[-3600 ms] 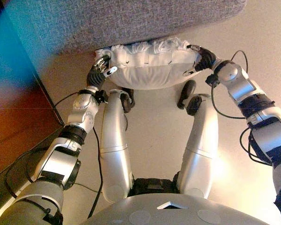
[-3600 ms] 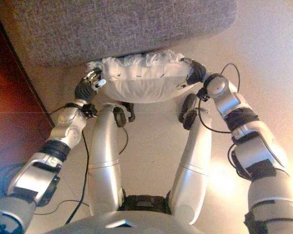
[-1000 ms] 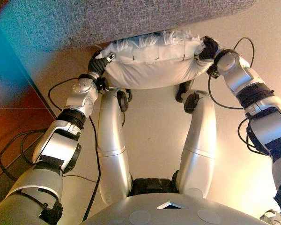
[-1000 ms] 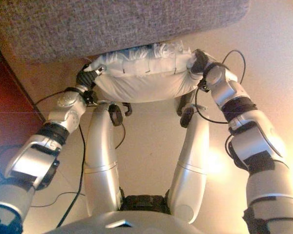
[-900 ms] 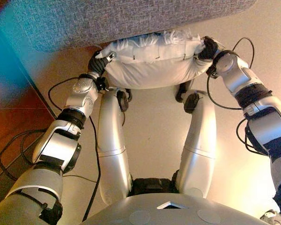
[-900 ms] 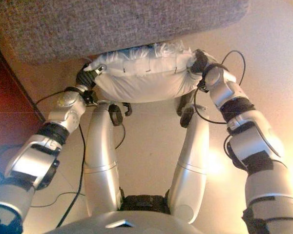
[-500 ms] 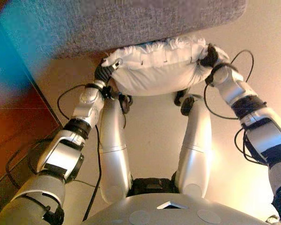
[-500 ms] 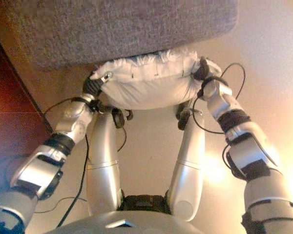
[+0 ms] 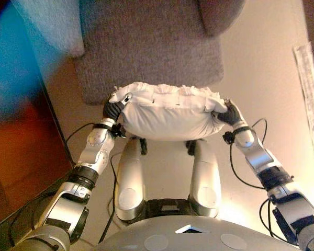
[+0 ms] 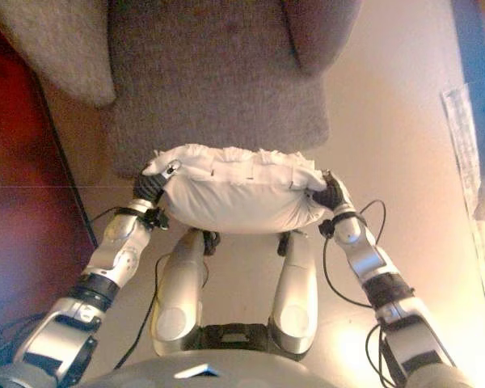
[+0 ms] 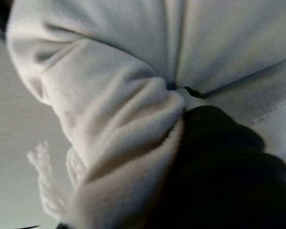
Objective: Pick up the cushion and take it to the sofa
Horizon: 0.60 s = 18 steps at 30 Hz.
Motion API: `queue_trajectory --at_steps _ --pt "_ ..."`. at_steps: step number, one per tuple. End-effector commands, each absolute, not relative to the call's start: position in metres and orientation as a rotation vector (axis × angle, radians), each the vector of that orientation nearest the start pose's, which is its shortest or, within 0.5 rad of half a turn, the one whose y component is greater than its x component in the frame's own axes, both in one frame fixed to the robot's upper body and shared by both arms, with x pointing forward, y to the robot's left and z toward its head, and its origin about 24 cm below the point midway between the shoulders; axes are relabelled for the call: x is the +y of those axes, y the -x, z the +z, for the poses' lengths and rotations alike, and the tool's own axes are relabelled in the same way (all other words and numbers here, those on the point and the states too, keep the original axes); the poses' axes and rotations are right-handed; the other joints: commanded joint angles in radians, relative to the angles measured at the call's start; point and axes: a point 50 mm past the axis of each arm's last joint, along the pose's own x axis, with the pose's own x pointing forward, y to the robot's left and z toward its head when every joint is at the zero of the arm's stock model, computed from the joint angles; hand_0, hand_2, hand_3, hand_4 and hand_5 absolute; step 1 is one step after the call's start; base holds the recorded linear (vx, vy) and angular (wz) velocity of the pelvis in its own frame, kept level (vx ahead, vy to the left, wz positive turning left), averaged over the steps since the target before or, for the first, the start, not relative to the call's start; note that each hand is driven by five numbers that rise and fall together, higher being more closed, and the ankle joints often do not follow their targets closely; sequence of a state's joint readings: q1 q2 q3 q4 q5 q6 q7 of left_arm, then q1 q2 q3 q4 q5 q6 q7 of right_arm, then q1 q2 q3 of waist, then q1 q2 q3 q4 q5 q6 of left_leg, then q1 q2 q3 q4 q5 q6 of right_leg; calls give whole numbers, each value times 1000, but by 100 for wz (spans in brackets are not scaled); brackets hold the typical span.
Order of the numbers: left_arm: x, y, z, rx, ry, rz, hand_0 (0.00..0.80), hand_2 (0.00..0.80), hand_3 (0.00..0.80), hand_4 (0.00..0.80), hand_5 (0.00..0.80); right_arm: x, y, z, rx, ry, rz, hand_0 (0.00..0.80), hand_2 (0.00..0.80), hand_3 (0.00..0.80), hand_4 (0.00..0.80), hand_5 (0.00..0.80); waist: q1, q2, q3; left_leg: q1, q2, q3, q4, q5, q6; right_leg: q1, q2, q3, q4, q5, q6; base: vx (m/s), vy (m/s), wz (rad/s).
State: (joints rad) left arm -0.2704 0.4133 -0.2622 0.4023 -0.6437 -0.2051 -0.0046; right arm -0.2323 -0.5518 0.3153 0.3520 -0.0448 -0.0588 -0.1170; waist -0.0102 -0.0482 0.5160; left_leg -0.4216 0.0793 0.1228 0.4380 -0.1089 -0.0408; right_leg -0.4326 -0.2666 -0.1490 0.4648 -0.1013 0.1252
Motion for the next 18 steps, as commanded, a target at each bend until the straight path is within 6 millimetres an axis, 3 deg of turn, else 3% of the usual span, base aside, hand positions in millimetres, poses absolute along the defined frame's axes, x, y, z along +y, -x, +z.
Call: queue_trajectory --at_steps 1,3,6,10,15,18 --pt "185 -303 76 -152 227 -155 800 800 800 800 800 -227 -291 71 -80 673 137 800 800 800 800 800 14 -4 -131 78 25 -19 -107 40 -30 98 20 -43 -152 76 26 217 -131 6" --pt "189 -298 71 -138 211 -120 800 800 800 800 800 -230 -286 72 -80 634 146 800 800 800 800 800 14 -11 -162 138 42 -20 -175 74 -44 165 44 -55 -204 78 17 224 -162 2" --pt "193 -295 65 -116 212 -81 800 800 800 800 800 -233 -283 77 -80 413 132 800 800 800 800 800 10 -13 -227 229 56 -26 -262 114 -60 268 84 -58 -284 79 2 239 -134 -5" --pt "195 -286 55 -124 270 -52 800 800 800 800 800 -223 -275 68 -115 175 60 800 800 800 800 800 6 -5 -304 300 62 -27 -264 106 -62 356 109 -52 -318 65 -23 204 -66 -3" --pt "190 -277 49 -108 283 -62 800 800 800 800 800 -212 -271 63 -90 160 32 800 800 800 800 800 5 5 -345 320 19 -5 -159 75 -48 431 107 -50 -335 62 -41 143 36 0" --pt "187 -278 52 -89 286 -103 800 800 800 800 800 -209 -273 65 -76 242 45 800 800 800 800 800 23 24 -371 369 -42 -13 -259 60 -31 468 112 -64 -352 63 -23 114 84 20"
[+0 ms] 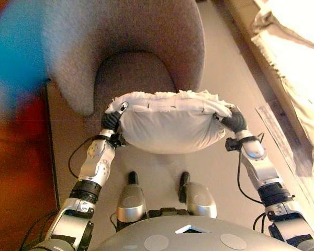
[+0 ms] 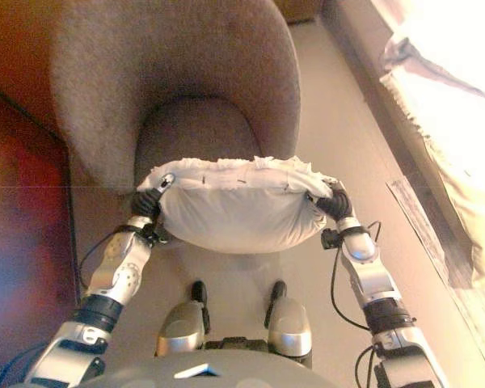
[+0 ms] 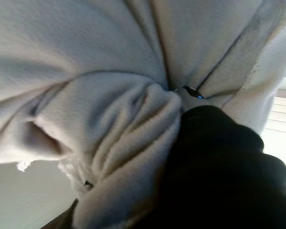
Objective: Pick up the cushion and take it to the sofa
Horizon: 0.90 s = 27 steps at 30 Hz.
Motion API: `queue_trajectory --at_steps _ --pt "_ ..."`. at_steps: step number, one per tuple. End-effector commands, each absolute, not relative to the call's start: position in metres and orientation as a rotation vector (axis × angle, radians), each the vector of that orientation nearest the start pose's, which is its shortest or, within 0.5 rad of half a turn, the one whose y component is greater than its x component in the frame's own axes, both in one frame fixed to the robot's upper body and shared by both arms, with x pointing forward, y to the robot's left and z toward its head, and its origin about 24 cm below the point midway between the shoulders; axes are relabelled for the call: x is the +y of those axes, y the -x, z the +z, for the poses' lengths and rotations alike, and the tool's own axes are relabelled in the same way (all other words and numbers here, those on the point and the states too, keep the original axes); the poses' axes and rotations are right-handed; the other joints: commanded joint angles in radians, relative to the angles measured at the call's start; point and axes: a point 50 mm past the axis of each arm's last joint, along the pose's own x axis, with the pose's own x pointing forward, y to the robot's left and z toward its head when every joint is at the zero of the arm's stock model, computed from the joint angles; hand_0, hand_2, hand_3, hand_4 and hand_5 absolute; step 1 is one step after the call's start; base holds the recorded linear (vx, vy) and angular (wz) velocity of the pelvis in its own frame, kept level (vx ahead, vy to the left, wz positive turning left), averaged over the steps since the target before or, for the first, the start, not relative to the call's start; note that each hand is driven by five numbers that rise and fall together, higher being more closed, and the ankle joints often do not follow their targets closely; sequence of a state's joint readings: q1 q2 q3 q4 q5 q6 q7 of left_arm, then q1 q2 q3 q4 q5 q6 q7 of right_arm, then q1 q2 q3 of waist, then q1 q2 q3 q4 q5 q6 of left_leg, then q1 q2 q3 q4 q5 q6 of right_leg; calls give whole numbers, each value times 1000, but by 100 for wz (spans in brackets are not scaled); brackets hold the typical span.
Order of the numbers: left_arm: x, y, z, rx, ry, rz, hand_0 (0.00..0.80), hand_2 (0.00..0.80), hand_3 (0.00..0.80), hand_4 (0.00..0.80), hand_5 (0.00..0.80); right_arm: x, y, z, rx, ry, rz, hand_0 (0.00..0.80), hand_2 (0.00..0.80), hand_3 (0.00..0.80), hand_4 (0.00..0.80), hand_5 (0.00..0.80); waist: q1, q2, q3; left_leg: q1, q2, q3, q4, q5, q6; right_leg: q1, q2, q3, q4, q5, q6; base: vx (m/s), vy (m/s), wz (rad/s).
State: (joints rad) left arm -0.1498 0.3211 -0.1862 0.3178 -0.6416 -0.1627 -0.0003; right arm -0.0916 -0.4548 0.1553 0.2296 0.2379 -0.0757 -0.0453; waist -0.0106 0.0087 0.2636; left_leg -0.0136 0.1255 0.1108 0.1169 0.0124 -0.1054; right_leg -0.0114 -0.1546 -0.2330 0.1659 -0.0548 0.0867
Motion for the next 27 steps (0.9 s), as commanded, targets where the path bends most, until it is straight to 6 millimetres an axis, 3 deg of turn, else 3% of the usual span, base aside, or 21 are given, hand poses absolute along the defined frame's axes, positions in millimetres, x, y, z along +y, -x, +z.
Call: queue_trajectory --at_steps 1,3,5,13,16,18,21,24,27 --pt "186 -278 53 -74 275 -117 800 800 800 800 800 -208 -275 66 -71 265 48 800 800 800 800 800 34 -27 -131 -12 -100 -20 10 -53 43 54 4 22 -58 17 23 152 101 19" --pt "189 -277 52 -56 254 -112 800 800 800 800 800 -205 -278 68 -64 261 59 800 800 800 800 800 38 -24 -151 27 -105 -29 -35 -51 54 66 6 29 -64 16 28 123 105 9" --pt "191 -279 52 -48 238 -93 800 800 800 800 800 -205 -278 69 -59 225 71 800 800 800 800 800 33 -28 -176 49 -114 -1 -47 -60 64 79 2 32 -81 24 37 95 127 -3" --pt "194 -288 65 -69 235 -97 800 800 800 800 800 -203 -281 60 -20 152 79 800 800 800 800 800 28 -31 -225 90 -145 25 -81 -84 107 61 -57 46 -41 81 76 75 139 -7" --pt "190 -293 68 -70 234 -108 800 800 800 800 800 -201 -282 60 -24 176 64 800 800 800 800 800 24 -28 -216 85 -167 14 -72 -96 139 -1 -106 79 126 139 74 13 187 -6" --pt "185 -297 70 -71 223 -122 800 800 800 800 800 -201 -282 60 -22 183 57 800 800 800 800 800 14 -12 -196 80 -173 4 -48 -110 161 -92 -148 123 334 198 59 4 223 -12" --pt "180 -300 68 -58 228 -131 800 800 800 800 800 -205 -279 57 2 182 49 800 800 800 800 800 -8 1 -170 99 -182 -13 -27 -128 168 -174 -143 192 492 254 54 66 160 9" --pt "177 -301 66 -46 239 -135 800 800 800 800 800 -209 -276 53 23 183 41 800 800 800 800 800 -32 -7 -163 128 -186 -24 -27 -138 161 -200 -110 226 413 282 70 157 -31 16" --pt "173 -302 65 -38 242 -148 800 800 800 800 800 -217 -273 50 26 174 25 800 800 800 800 800 -60 -42 -160 151 -205 -49 -7 -172 156 -199 -67 244 174 298 95 249 -145 19"
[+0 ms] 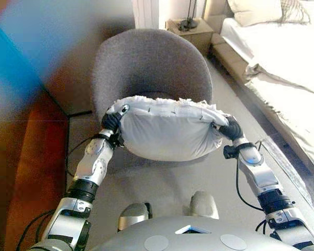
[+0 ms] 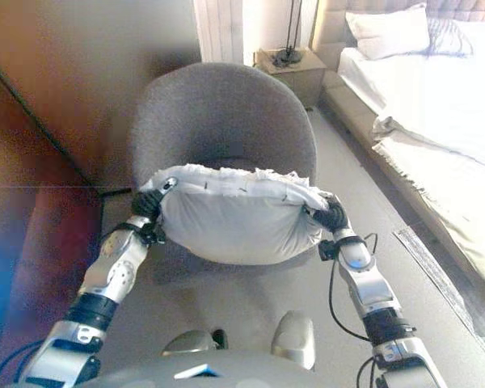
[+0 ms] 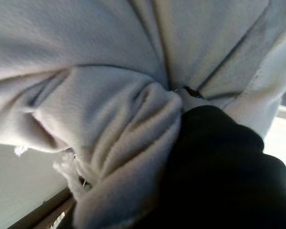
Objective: Pick up the cushion and take it to the sofa
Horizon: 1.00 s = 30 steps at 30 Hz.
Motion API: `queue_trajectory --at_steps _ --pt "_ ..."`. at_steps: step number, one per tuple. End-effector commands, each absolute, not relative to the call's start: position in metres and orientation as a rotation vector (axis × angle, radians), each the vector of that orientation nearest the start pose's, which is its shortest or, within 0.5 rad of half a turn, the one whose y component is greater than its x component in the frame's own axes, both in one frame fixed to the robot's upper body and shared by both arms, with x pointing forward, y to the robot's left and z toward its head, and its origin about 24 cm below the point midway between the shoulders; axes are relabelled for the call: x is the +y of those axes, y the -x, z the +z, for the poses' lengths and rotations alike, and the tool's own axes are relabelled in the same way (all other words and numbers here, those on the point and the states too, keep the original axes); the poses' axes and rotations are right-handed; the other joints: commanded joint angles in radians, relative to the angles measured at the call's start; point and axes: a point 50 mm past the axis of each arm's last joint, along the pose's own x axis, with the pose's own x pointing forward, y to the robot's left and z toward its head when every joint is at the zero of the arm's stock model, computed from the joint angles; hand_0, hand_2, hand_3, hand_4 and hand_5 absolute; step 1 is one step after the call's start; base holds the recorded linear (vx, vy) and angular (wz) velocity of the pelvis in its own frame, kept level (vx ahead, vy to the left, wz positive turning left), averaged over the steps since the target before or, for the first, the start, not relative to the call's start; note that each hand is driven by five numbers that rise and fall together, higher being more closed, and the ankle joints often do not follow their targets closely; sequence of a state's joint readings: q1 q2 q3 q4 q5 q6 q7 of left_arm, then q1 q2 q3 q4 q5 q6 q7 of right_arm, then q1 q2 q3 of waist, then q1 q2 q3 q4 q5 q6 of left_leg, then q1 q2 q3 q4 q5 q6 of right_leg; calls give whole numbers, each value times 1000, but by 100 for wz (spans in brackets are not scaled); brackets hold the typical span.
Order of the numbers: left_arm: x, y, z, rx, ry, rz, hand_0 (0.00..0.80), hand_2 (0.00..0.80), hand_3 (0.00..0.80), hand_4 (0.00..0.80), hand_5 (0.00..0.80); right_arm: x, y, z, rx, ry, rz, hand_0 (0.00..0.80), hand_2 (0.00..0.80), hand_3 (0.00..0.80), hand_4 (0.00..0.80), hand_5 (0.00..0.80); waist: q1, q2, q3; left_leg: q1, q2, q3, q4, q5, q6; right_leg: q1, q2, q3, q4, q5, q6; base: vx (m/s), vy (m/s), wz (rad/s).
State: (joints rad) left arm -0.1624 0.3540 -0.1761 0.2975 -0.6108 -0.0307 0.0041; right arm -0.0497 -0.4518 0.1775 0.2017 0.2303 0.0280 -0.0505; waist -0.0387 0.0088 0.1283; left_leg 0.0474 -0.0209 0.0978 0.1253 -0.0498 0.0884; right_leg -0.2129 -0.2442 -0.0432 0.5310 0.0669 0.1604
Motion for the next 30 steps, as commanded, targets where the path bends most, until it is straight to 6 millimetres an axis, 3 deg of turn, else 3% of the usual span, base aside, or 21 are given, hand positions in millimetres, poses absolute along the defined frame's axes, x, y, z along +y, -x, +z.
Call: queue_trajectory --at_steps 1,4,6,9,12,14,15,17,20,21,22,24,26,28,30 --pt "171 -303 64 -38 239 -156 800 800 800 800 800 -219 -273 49 24 171 16 800 800 800 800 800 -43 -54 -23 98 -66 -49 -8 -126 -40 -1 39 63 -281 175 31 290 -138 3" --pt "165 -304 61 -32 234 -175 800 800 800 800 800 -230 -274 50 30 159 -6 800 800 800 800 800 -67 -69 -16 126 -73 -79 -5 -158 -34 -24 96 62 -441 149 43 313 -88 19" --pt "165 -303 59 -25 234 -166 800 800 800 800 800 -234 -274 50 36 159 4 800 800 800 800 800 -74 -76 -16 151 -78 -72 -7 -174 -32 -51 121 -1 -506 150 50 299 -62 38" --pt "172 -297 57 -17 236 -146 800 800 800 800 800 -234 -270 50 43 171 31 800 800 800 800 800 -62 -91 -21 185 -98 -48 -5 -207 -21 -78 122 -108 -484 173 45 340 -86 17" --pt "178 -293 56 -14 244 -130 800 800 800 800 800 -233 -267 49 43 182 55 800 800 800 800 800 -53 -97 -38 181 -109 -44 19 -229 -14 -39 120 -118 -472 145 27 304 -110 9" --pt "182 -288 53 -10 257 -115 800 800 800 800 800 -228 -266 47 45 200 73 800 800 800 800 800 -44 -94 -56 187 -98 -18 51 -219 -33 -3 111 -148 -459 135 15 352 -133 -3" --pt "184 -286 52 -9 257 -109 800 800 800 800 800 -227 -266 47 46 209 80 800 800 800 800 800 -43 -89 -64 195 -90 -10 57 -210 -42 7 110 -156 -452 131 10 357 -139 -30" --pt "189 -282 49 -11 278 -80 800 800 800 800 800 -221 -268 49 47 224 98 800 800 800 800 800 -50 -62 -89 211 -33 15 126 -110 -92 42 137 -148 -438 74 -26 416 -188 -36" --pt "190 -282 51 -28 302 -50 800 800 800 800 800 -221 -268 51 42 230 127 800 800 800 800 800 -59 -61 -105 162 21 29 280 28 -156 92 155 -122 -440 25 -70 301 -182 -15" --pt "189 -282 51 -31 307 -45 800 800 800 800 800 -221 -268 52 41 236 135 800 800 800 800 800 -60 -61 -107 152 29 30 300 39 -163 99 157 -122 -442 20 -75 305 -231 -19" --pt "189 -283 53 -39 316 -31 800 800 800 800 800 -222 -269 54 33 252 151 800 800 800 800 800 -53 -71 -105 116 30 28 418 67 -175 116 152 -135 -432 -5 -93 237 -190 -33" --pt "189 -283 54 -46 321 -20 800 800 800 800 800 -223 -270 58 23 258 171 800 800 800 800 800 -39 -89 -100 36 26 16 589 82 -183 146 140 -147 -421 -34 -116 257 -206 -34" --pt "188 -282 54 -51 320 -24 800 800 800 800 800 -225 -271 60 18 256 176 800 800 800 800 800 -30 -97 -91 -37 50 19 677 84 -186 170 136 -147 -414 -53 -131 194 -127 -42" --pt "187 -280 54 -57 314 -34 800 800 800 800 800 -222 -275 62 11 253 180 800 800 800 800 800 -14 -101 -76 -91 93 33 623 66 -168 205 139 -133 -416 -68 -134 188 -34 -43" --pt "189 -281 56 -61 318 -36 800 800 800 800 800 -220 -277 66 10 255 191 800 800 800 800 800 -8 -97 -69 -88 108 42 518 69 -162 222 148 -117 -419 -78 -132 172 48 -27"
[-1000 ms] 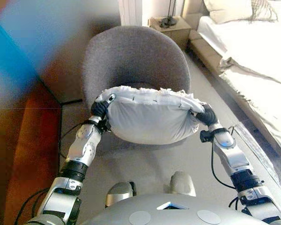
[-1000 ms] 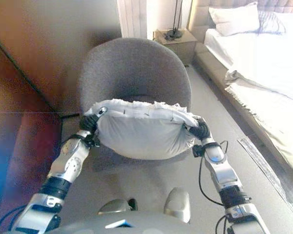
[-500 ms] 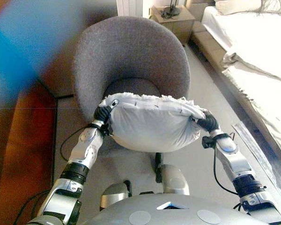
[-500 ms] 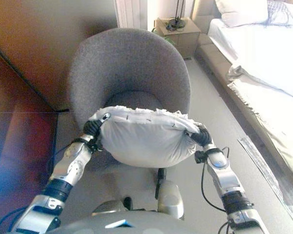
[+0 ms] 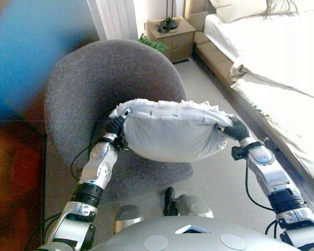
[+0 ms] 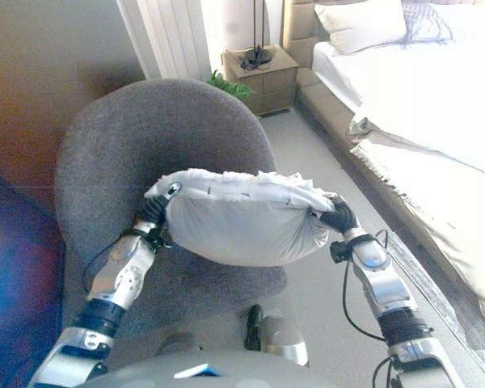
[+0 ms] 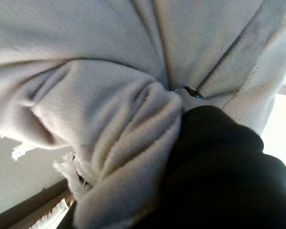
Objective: Pick up the cushion and take it to the sofa
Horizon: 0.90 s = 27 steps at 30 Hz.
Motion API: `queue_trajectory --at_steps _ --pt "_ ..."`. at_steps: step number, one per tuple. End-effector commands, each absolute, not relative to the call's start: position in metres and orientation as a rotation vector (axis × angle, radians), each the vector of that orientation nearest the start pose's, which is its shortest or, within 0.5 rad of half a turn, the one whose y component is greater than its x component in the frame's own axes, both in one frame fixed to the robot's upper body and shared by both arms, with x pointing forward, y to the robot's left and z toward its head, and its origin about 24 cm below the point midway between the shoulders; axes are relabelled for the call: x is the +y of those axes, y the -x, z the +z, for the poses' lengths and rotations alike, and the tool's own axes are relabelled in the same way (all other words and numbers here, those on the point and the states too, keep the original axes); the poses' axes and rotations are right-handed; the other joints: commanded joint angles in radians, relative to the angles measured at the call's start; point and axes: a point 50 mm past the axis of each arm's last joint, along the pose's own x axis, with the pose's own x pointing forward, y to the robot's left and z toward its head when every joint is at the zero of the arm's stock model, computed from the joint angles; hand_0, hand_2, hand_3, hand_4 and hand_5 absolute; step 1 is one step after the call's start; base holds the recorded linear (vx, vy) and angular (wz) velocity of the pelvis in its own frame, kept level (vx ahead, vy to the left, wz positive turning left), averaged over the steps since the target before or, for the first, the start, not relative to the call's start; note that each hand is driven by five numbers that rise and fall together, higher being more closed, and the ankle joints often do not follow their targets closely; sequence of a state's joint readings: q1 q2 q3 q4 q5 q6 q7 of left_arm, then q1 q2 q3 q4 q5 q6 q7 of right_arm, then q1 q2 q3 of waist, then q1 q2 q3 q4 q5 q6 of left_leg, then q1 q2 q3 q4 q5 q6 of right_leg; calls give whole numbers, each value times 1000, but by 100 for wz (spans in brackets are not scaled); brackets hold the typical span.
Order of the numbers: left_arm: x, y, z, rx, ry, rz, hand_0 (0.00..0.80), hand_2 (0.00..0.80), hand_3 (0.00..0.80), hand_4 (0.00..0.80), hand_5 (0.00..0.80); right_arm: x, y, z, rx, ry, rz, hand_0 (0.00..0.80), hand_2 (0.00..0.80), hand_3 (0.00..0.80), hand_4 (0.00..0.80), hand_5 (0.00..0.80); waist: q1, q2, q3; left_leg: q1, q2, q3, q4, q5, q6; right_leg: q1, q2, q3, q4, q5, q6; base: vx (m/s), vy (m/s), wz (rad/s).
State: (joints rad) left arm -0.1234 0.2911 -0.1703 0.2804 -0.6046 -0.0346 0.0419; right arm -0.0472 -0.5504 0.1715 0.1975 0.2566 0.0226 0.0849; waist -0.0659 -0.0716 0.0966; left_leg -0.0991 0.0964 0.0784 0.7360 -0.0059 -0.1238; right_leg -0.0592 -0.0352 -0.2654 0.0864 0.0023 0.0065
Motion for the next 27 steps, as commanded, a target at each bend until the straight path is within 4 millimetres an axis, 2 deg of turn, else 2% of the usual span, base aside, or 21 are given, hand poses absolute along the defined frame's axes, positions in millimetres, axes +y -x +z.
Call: queue_trajectory --at_steps 1,3,5,9,11,17,20,22,25,27 --pt "191 -283 57 -63 325 -36 800 800 800 800 800 -217 -279 66 14 257 198 800 800 800 800 800 20 -11 -37 68 -1 71 -174 29 52 73 -57 111 28 -21 26 161 96 -35" --pt "192 -285 59 -65 329 -39 800 800 800 800 800 -214 -280 66 24 266 208 800 800 800 800 800 21 1 -34 89 17 88 -305 47 45 84 -53 118 37 -36 33 153 109 -28" --pt "191 -287 57 -57 336 -40 800 800 800 800 800 -212 -280 63 42 271 221 800 800 800 800 800 25 13 -32 98 21 86 -415 44 39 101 -59 125 46 -53 47 160 115 52" --pt "191 -287 51 -28 352 -29 800 800 800 800 800 -206 -279 56 75 284 255 800 800 800 800 800 38 27 -40 143 -9 39 -588 -6 45 127 -74 139 54 -77 75 146 115 69" --pt "193 -285 47 -14 363 -17 800 800 800 800 800 -204 -277 55 85 289 266 800 800 800 800 800 38 29 -46 170 -27 35 -633 -47 59 124 -84 141 65 -82 85 74 101 28" --pt "191 -286 42 11 333 -16 800 800 800 800 800 -198 -277 51 103 261 276 800 800 800 800 800 38 33 -47 184 -56 32 -661 -65 83 109 -96 143 75 -75 100 50 103 -16" --pt "188 -288 40 29 309 -25 800 800 800 800 800 -192 -278 46 122 230 290 800 800 800 800 800 47 28 -43 186 -77 33 -668 -74 101 103 -119 137 92 -51 121 64 132 -10" --pt "190 -290 42 36 285 -18 800 800 800 800 800 -186 -280 44 136 212 295 800 800 800 800 800 60 27 -36 180 -96 30 -666 -81 125 80 -161 124 172 -20 136 54 160 0" --pt "194 -290 45 33 255 -12 800 800 800 800 800 -172 -278 41 142 170 312 800 800 800 800 800 71 41 -7 173 -115 32 -640 -100 157 -29 -239 119 416 62 126 40 175 -11" --pt "197 -290 45 42 246 -2 800 800 800 800 800 -164 -277 40 145 162 329 800 800 800 800 800 77 37 4 180 -125 38 -632 -108 156 -56 -262 114 422 88 127 125 47 -21"
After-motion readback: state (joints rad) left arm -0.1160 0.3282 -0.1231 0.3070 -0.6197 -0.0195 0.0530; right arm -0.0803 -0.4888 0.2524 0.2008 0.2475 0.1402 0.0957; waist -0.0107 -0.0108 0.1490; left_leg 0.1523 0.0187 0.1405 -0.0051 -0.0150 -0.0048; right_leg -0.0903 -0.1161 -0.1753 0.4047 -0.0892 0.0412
